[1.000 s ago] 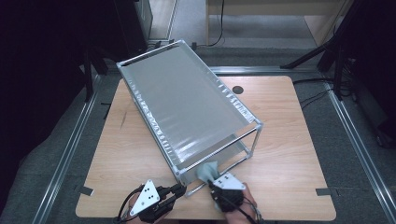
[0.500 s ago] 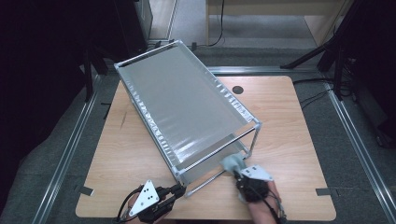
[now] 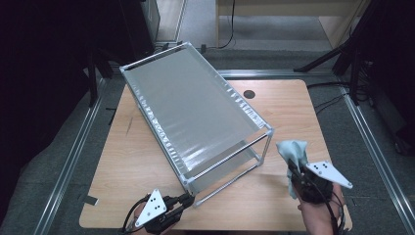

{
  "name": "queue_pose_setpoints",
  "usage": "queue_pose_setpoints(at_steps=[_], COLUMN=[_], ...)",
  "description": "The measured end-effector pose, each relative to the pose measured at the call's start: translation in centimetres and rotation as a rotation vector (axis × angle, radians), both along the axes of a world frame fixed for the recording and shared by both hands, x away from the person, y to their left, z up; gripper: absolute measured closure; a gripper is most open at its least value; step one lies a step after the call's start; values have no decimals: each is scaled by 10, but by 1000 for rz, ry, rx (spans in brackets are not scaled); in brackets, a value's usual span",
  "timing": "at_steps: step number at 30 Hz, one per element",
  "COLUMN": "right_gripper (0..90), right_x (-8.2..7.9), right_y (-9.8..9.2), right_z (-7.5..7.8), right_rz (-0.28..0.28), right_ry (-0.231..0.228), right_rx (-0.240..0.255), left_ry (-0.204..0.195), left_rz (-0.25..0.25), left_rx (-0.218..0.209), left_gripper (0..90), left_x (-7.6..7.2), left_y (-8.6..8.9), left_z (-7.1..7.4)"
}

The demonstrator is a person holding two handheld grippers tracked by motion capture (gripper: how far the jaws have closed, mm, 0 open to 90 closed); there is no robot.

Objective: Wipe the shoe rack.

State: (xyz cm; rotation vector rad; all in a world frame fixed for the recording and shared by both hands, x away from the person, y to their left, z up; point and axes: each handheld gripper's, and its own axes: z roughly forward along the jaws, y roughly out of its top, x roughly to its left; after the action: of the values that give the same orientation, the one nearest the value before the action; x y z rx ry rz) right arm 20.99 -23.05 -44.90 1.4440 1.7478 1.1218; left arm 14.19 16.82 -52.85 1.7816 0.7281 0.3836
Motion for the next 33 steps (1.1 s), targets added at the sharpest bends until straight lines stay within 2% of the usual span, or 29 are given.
queue_pose_setpoints(at_steps=[7,10,12,14,17,18,20,21,24,26,28,30,31,33], right_gripper=[822,819,816,814,821,824,829,830,830,829,822,813,811,805], right_x=[15,27,37,47,54,53,48,45,36,30,26,21,18,12], right_y=[41,67,85,98,107,105,97,95,87,80,73,74,76,84], right_z=[68,83,85,80,63,57,55,55,54,54,54,54,54,54], right_rz=[77,132,190,247,273,274,260,250,219,160,119,98,109,167], right_ry=[-187,-213,-197,-147,-74,-95,-99,-96,-109,-117,-117,-117,-116,-109], right_rx=[5,-20,-60,-104,-182,-178,-111,-108,-141,-161,-123,-117,-117,-97], left_ry=[-8,-7,-7,-8,-5,-4,-3,-1,0,1,4,3,6,4], left_rz=[8,7,9,9,8,7,1,1,-5,-9,-10,-9,-8,-6], left_rx=[0,1,3,8,7,6,6,4,9,22,22,23,21,24], left_gripper=[819,819,819,819,818,818,817,817,815,816,815,816,816,816], left_x=[-1,-1,-1,-1,-1,-1,-2,-2,-3,-4,-4,-5,-5,-5], left_y=[-1,-1,-1,-1,-1,-1,-2,-4,-8,-12,-14,-15,-15,-15], left_z=[0,0,0,0,0,0,0,-1,-1,-1,-2,-2,-2,-2])
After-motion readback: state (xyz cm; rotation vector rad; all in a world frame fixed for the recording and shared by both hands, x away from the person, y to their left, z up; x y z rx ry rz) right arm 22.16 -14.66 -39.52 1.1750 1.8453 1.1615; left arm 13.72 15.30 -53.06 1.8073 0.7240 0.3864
